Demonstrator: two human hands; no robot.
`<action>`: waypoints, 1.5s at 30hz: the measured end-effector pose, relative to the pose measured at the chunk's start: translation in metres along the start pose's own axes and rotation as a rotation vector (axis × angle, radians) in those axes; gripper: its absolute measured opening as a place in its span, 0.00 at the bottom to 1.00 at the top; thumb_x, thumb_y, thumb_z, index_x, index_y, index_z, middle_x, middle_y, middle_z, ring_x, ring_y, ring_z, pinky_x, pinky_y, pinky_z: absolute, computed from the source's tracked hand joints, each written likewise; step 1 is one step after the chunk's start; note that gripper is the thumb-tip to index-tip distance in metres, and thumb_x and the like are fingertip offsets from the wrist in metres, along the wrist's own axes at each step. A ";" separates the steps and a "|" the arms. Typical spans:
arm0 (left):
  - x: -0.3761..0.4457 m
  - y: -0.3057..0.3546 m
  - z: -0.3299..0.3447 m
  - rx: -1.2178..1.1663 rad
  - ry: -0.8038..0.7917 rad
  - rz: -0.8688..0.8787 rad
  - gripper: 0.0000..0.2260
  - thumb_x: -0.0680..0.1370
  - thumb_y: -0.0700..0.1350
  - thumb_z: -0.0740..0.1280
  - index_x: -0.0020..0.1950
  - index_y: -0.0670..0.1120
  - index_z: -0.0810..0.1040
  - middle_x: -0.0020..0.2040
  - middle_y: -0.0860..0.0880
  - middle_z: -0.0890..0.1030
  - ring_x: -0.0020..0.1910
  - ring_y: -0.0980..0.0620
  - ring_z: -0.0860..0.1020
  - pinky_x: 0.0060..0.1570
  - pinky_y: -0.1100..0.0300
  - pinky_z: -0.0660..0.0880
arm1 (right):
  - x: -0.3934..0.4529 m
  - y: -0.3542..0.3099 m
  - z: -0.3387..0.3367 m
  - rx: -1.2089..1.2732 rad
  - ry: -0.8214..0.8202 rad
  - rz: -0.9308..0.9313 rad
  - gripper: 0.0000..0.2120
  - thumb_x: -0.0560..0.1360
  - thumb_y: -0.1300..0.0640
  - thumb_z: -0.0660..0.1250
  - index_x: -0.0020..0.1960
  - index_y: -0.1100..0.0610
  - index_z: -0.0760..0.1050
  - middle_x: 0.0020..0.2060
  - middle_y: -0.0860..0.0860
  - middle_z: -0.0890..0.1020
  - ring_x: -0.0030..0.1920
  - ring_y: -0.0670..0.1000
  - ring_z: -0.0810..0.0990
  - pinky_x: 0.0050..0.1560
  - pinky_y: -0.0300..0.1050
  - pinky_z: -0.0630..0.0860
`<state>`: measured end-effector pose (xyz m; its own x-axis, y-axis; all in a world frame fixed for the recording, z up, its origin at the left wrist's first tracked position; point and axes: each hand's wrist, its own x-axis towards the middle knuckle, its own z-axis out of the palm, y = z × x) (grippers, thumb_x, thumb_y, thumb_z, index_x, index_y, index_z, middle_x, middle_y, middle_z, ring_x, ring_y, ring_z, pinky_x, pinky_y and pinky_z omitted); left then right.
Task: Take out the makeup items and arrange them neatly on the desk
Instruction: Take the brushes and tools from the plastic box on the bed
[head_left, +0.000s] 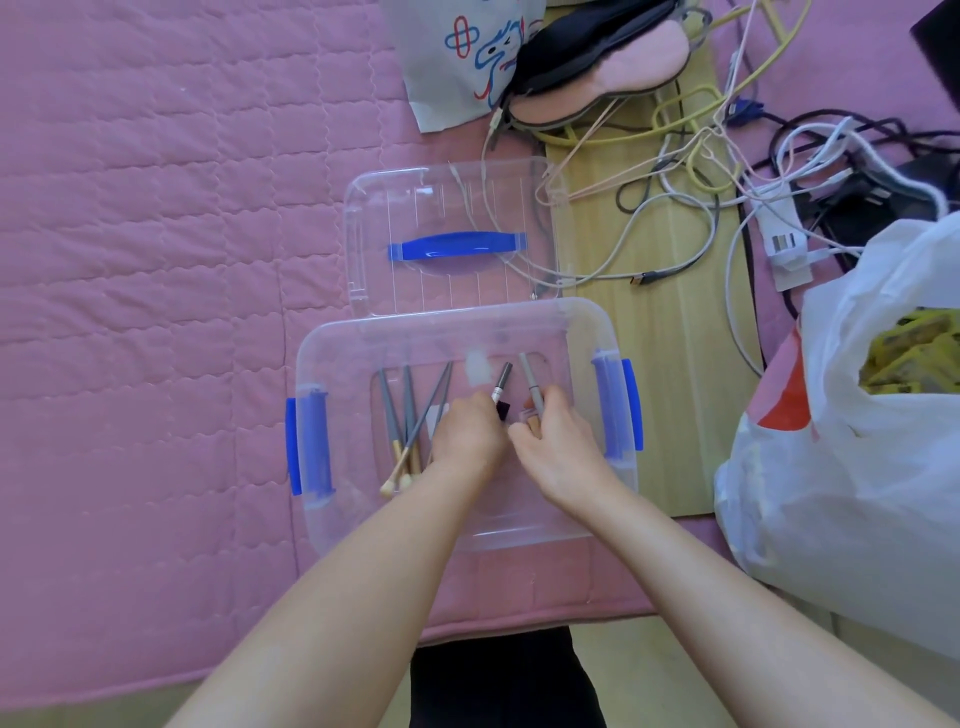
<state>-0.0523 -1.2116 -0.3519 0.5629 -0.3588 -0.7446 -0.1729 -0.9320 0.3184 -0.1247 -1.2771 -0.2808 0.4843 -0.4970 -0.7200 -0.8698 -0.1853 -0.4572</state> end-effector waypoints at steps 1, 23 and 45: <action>-0.004 -0.003 -0.004 -0.033 -0.003 -0.003 0.07 0.75 0.46 0.63 0.50 0.44 0.74 0.44 0.43 0.77 0.45 0.41 0.77 0.40 0.56 0.70 | -0.002 0.000 0.000 -0.008 0.001 -0.021 0.07 0.75 0.56 0.59 0.51 0.56 0.63 0.50 0.56 0.75 0.48 0.59 0.73 0.41 0.46 0.65; -0.256 0.016 -0.118 -0.654 0.517 0.044 0.10 0.75 0.48 0.68 0.36 0.48 0.71 0.28 0.53 0.71 0.27 0.58 0.67 0.28 0.65 0.64 | -0.186 -0.058 -0.094 -0.122 0.085 -0.410 0.08 0.77 0.52 0.60 0.55 0.51 0.65 0.47 0.52 0.71 0.45 0.55 0.73 0.50 0.56 0.74; -0.525 -0.021 -0.070 -0.965 1.003 -0.341 0.14 0.74 0.49 0.69 0.32 0.52 0.67 0.25 0.57 0.69 0.25 0.57 0.65 0.27 0.66 0.64 | -0.383 -0.073 -0.089 -0.475 -0.338 -0.922 0.04 0.75 0.47 0.59 0.45 0.45 0.65 0.41 0.45 0.75 0.39 0.46 0.76 0.39 0.45 0.75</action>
<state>-0.2875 -1.0002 0.0740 0.8572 0.4370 -0.2723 0.4620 -0.4194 0.7814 -0.2553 -1.1488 0.0744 0.9065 0.2461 -0.3430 -0.0713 -0.7116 -0.6990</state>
